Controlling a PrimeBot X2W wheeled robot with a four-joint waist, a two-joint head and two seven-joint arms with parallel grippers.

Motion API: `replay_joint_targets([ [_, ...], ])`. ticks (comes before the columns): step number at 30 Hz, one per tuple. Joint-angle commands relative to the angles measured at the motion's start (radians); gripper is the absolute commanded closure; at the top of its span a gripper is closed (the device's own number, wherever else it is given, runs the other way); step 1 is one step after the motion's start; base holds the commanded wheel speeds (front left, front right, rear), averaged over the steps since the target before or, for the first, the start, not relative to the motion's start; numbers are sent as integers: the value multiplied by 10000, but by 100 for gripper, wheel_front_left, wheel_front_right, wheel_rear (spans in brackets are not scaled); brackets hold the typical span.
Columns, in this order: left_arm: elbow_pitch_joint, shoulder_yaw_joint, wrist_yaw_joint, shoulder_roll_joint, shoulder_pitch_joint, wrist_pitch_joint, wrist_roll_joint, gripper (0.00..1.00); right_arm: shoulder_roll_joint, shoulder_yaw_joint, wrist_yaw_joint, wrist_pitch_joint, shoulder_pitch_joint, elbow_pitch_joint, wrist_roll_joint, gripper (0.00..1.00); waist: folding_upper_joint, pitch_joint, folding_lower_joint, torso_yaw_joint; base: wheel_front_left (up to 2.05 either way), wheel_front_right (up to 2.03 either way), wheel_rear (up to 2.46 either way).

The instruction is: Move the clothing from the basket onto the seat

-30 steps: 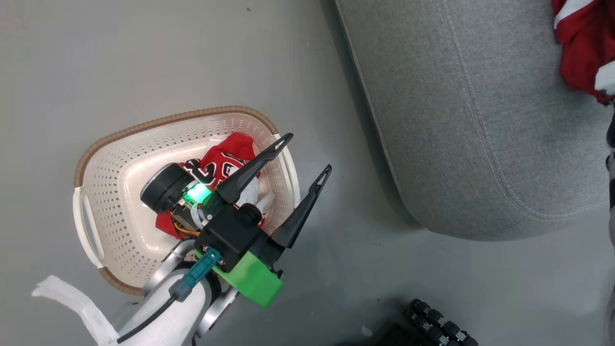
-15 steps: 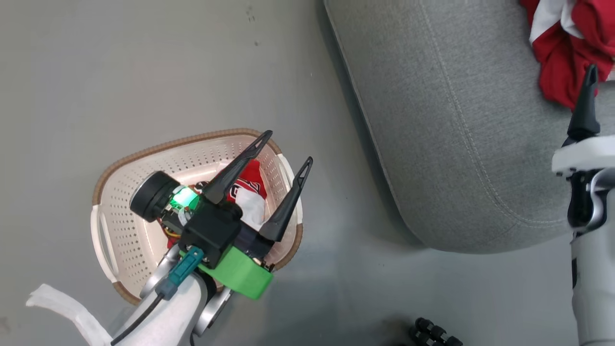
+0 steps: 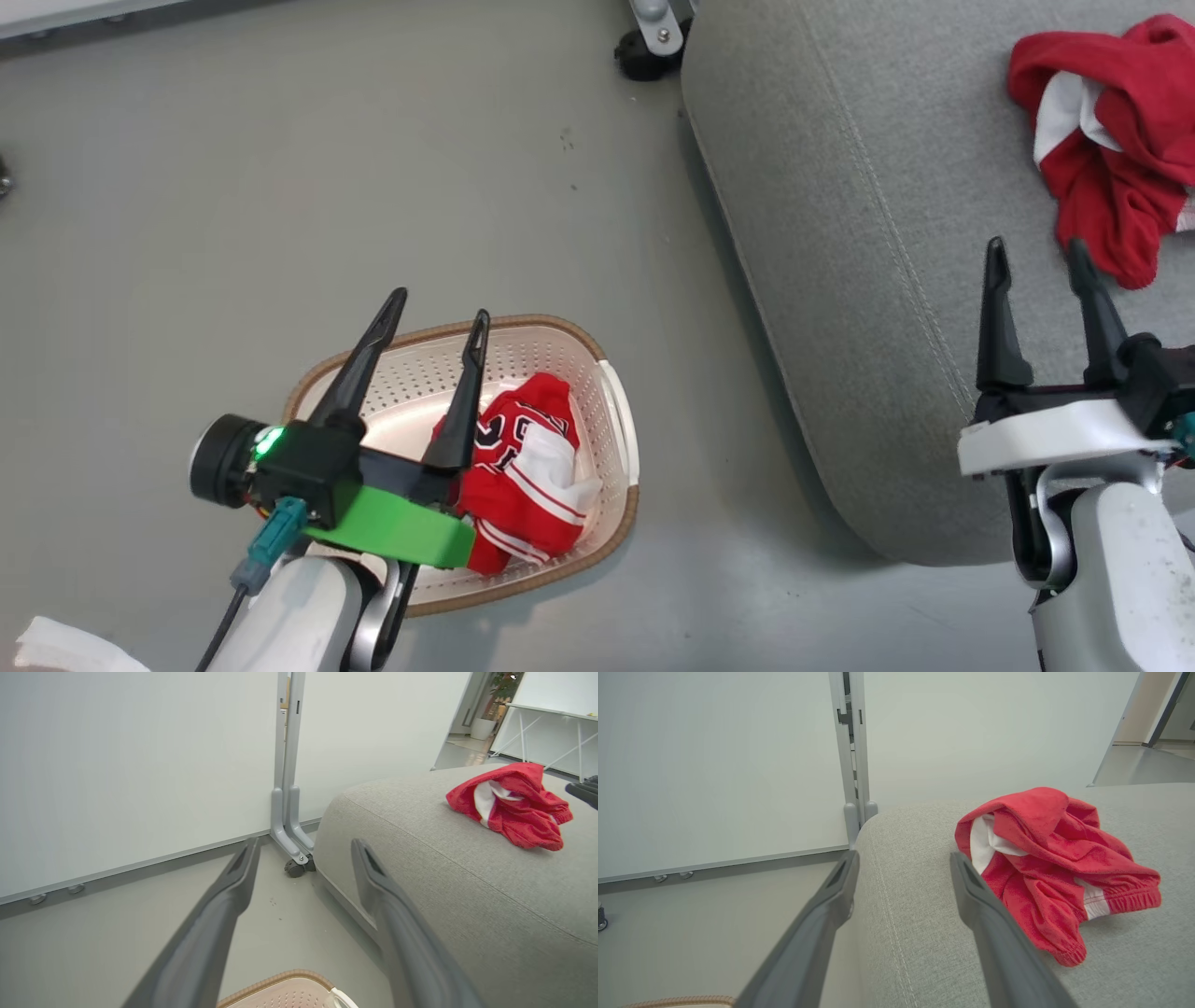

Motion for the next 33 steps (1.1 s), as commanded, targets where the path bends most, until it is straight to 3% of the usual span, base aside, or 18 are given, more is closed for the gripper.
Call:
replay_joint_targets([
  [1, 86, 174, 116, -79, 194, -54, -72, 0, 17, 136, 1, -25, 279, -206, -91, 0, 0, -739, 0, 830, 0, 0, 0],
  [8, 184, 1306, 468, -273, 780, -96, -45, 0, 170, 784, -1, 303, 1024, -1078, -351, 0, 0, -1250, 0, 1601, 0, 0, 0],
  [15, 242, 2536, 492, -537, 1526, -93, 168, 0, 216, 1025, -1, 698, 1566, -1607, -464, 0, 0, -1781, 0, 2142, 0, 0, 0],
  [33, 660, 3935, -341, -1377, 3340, -94, 947, 0, 275, 1212, 1, 1616, 3190, -2070, -3, 0, 0, -3142, 0, 2168, 0, 0, 0],
])
